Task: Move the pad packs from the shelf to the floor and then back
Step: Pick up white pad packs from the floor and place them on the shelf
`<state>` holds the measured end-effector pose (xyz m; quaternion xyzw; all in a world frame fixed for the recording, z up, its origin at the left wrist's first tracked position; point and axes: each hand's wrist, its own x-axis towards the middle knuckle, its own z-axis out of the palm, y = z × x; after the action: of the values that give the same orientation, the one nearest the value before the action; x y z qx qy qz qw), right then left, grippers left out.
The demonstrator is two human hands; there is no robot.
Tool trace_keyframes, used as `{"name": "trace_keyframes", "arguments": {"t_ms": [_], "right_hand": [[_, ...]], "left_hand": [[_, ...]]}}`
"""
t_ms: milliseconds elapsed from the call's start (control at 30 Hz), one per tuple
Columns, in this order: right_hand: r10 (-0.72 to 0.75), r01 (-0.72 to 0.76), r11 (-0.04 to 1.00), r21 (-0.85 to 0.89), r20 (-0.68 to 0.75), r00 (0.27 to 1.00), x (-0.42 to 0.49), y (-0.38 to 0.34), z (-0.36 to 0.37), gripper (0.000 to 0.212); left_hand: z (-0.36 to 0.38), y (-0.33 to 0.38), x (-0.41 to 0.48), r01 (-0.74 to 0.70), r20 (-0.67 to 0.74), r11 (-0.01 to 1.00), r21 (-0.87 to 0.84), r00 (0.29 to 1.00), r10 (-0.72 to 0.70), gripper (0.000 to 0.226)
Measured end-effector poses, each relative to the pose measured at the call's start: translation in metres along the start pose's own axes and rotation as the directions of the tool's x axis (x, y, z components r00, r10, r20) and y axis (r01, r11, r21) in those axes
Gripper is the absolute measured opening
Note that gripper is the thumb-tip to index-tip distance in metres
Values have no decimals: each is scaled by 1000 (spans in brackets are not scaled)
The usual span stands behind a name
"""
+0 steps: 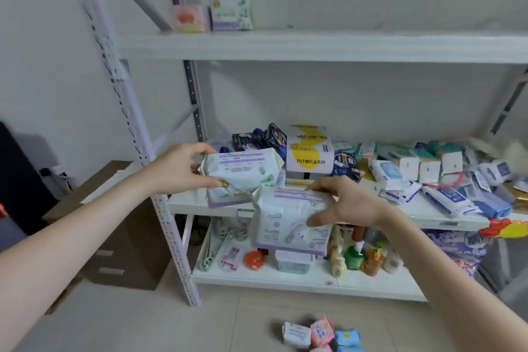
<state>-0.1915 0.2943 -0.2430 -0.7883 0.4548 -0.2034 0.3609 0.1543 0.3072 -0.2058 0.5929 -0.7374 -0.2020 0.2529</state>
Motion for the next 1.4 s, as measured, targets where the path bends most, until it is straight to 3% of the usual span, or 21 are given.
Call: {"name": "trace_keyframes", "arguments": {"t_ms": [433,933,1400], "right_hand": [[-203,196,979,-56,-155,967,15,-101,-86,41],[-363,354,932,-81,-238,901,111,-164,-189,46],[-318,307,948,-86,-344,884,238,-192,-211,36]], "left_hand": [[-120,79,9,-139,-181,990,18,974,140,46],[-213,112,123,-223,-317,975,-11,925,208,43],[-288,63,257,-272,-220,954,-126,945,240,39]]}}
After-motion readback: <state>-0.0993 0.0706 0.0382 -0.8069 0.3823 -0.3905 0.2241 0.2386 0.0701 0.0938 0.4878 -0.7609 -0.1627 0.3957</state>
